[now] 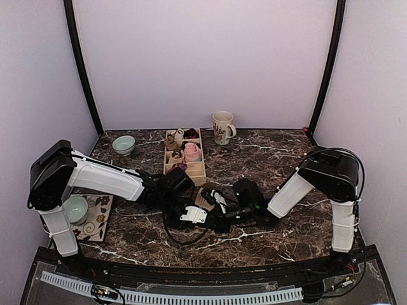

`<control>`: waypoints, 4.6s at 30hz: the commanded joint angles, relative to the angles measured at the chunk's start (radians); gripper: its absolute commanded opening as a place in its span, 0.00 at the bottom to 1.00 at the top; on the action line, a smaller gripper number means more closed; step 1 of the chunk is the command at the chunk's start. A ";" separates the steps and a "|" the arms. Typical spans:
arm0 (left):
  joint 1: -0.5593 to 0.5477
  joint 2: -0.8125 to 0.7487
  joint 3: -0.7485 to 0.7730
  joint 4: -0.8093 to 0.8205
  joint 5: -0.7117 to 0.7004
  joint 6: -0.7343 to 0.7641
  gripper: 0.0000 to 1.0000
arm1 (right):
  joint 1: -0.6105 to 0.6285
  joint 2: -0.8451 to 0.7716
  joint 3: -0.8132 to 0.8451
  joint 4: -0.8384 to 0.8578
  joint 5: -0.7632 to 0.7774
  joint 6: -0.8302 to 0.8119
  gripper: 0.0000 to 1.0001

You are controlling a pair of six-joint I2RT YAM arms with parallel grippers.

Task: Roll the socks
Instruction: Pick up the sock from the center of the board.

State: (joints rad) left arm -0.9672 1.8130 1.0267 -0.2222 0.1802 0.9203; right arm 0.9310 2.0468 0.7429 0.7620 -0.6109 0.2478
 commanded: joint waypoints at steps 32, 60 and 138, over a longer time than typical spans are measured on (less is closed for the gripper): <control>-0.059 -0.125 -0.048 0.031 -0.071 -0.041 0.40 | -0.004 0.124 -0.093 -0.425 0.032 0.027 0.00; -0.057 -0.051 -0.063 0.032 -0.049 -0.035 0.38 | -0.004 0.123 -0.093 -0.420 0.012 0.035 0.00; 0.127 0.646 0.578 -0.830 0.445 -0.055 0.00 | 0.311 -0.315 -0.110 -0.300 0.479 -0.714 0.44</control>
State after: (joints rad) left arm -0.8303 2.3615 1.6672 -1.0828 0.9417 0.8711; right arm 1.2308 1.6947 0.6151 0.4164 -0.1532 -0.4774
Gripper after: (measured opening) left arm 0.050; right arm 0.445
